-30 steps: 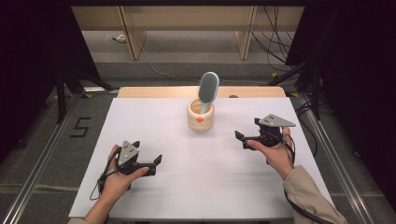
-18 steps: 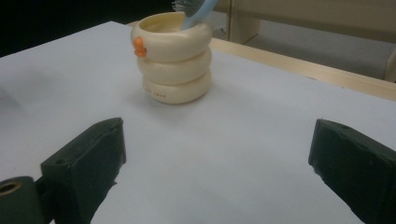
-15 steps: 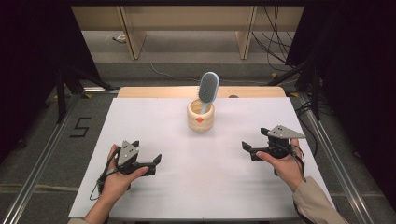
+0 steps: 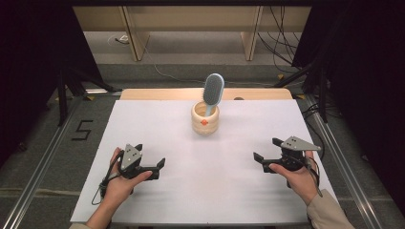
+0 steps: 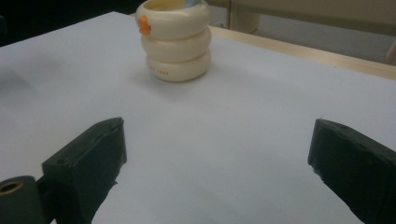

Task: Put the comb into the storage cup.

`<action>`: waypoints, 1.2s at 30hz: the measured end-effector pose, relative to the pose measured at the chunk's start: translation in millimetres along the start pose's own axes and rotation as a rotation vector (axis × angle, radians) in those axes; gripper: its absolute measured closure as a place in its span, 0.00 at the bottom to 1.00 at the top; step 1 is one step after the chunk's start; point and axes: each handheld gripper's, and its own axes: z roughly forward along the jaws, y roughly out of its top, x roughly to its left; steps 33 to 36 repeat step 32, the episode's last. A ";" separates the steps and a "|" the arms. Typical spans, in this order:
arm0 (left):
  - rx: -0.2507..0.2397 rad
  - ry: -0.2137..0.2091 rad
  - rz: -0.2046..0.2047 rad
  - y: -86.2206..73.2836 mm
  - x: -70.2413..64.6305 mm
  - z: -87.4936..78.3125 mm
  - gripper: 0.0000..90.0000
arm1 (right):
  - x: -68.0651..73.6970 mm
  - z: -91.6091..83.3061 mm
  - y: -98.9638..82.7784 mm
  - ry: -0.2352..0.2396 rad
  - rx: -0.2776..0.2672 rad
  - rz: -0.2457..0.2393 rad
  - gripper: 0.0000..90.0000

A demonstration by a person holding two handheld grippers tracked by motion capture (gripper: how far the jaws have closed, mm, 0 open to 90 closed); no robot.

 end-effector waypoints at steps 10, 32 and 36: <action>0.001 0.000 0.003 -0.2 0.0 0.1 0.01 | -0.1 -11.3 -9.1 -0.007 0.001 0.003 0.05; -0.001 -0.001 -0.001 0.2 -0.1 0.8 0.01 | 2.4 -16.6 -18.8 -0.017 0.002 0.002 0.05; -0.001 -0.001 -0.001 0.2 -0.1 0.8 0.01 | 2.4 -16.6 -18.8 -0.017 0.002 0.002 0.05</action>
